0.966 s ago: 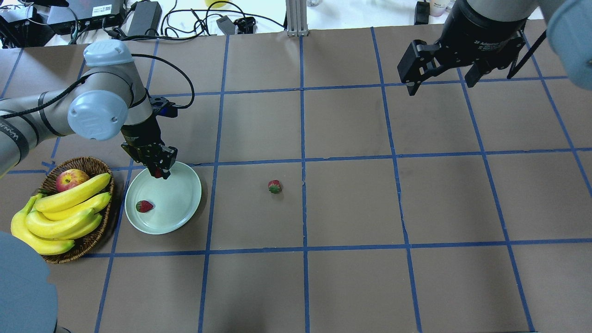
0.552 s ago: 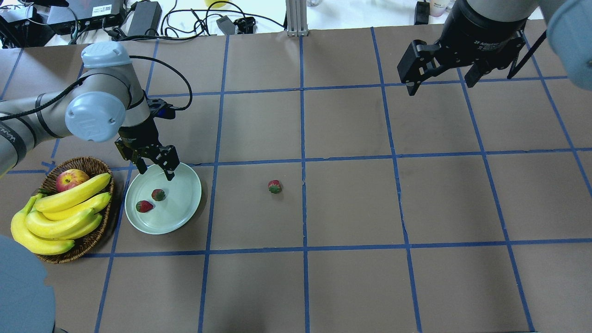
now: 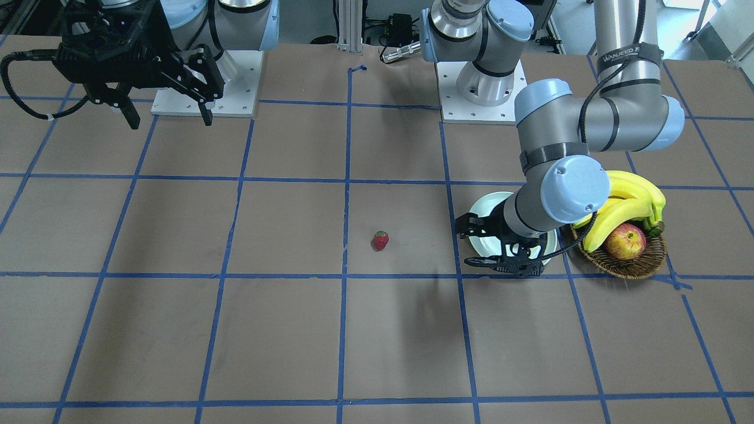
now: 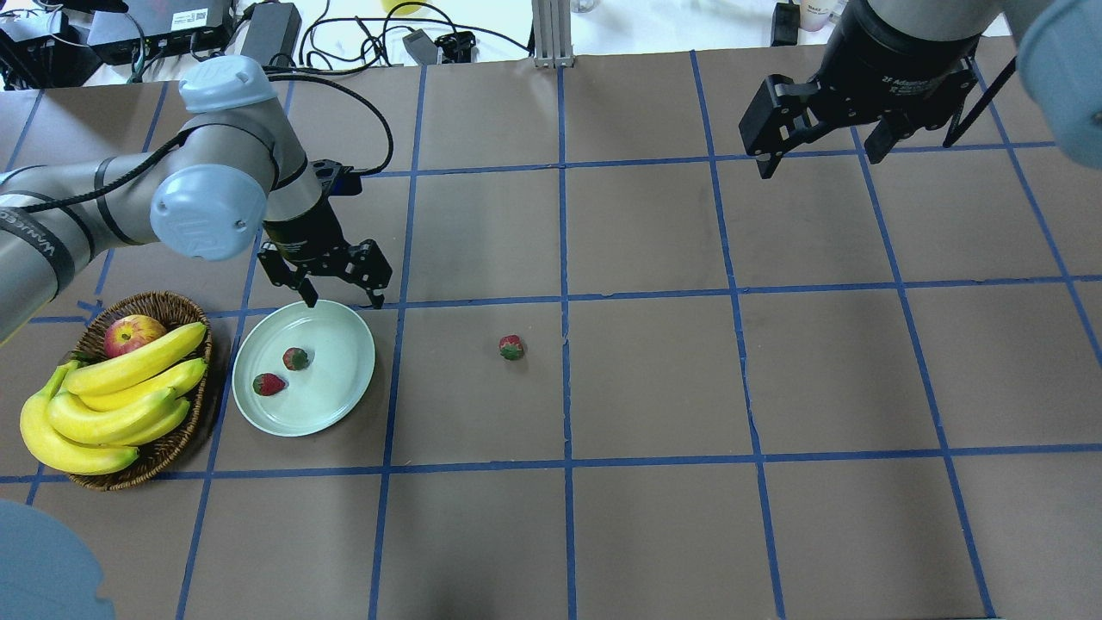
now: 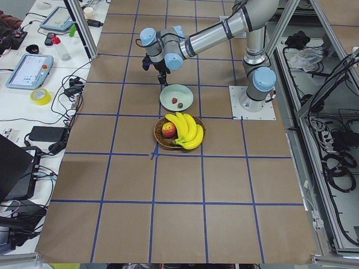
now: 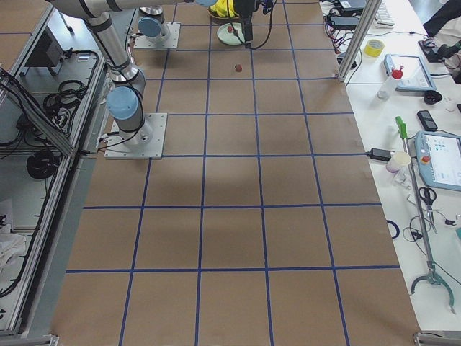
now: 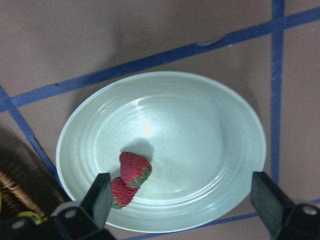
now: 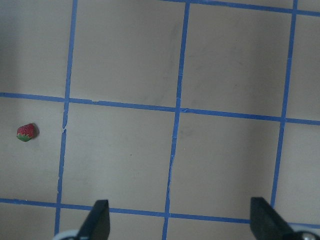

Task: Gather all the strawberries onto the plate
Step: 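Reach the left gripper to the last strawberry and grasp it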

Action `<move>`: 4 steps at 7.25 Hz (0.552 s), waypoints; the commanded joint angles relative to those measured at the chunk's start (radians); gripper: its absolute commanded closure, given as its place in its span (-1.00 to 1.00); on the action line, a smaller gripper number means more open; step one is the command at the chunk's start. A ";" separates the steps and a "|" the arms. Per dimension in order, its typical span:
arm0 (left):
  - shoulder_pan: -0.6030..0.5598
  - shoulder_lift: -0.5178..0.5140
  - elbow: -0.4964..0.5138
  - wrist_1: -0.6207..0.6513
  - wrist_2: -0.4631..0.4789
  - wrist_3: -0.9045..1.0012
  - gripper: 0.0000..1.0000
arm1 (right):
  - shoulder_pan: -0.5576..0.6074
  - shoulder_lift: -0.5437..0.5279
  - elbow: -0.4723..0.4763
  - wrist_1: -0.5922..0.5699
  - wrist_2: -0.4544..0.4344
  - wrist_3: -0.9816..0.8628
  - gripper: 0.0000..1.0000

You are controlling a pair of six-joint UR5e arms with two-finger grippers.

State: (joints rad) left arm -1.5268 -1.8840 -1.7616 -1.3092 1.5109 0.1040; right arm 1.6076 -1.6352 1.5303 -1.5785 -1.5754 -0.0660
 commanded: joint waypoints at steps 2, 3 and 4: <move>-0.182 -0.023 -0.005 0.147 -0.114 -0.273 -1.00 | 0.000 0.000 0.001 0.000 0.000 0.000 -1.00; -0.214 -0.052 -0.007 0.186 -0.138 -0.330 -1.00 | 0.000 0.000 0.001 0.000 0.000 0.000 -1.00; -0.243 -0.069 -0.007 0.205 -0.136 -0.336 -1.00 | 0.000 0.000 0.001 0.000 0.000 0.000 -1.00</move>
State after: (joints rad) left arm -1.7275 -1.9276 -1.7672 -1.1424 1.3890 -0.1950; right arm 1.6076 -1.6352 1.5309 -1.5785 -1.5754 -0.0660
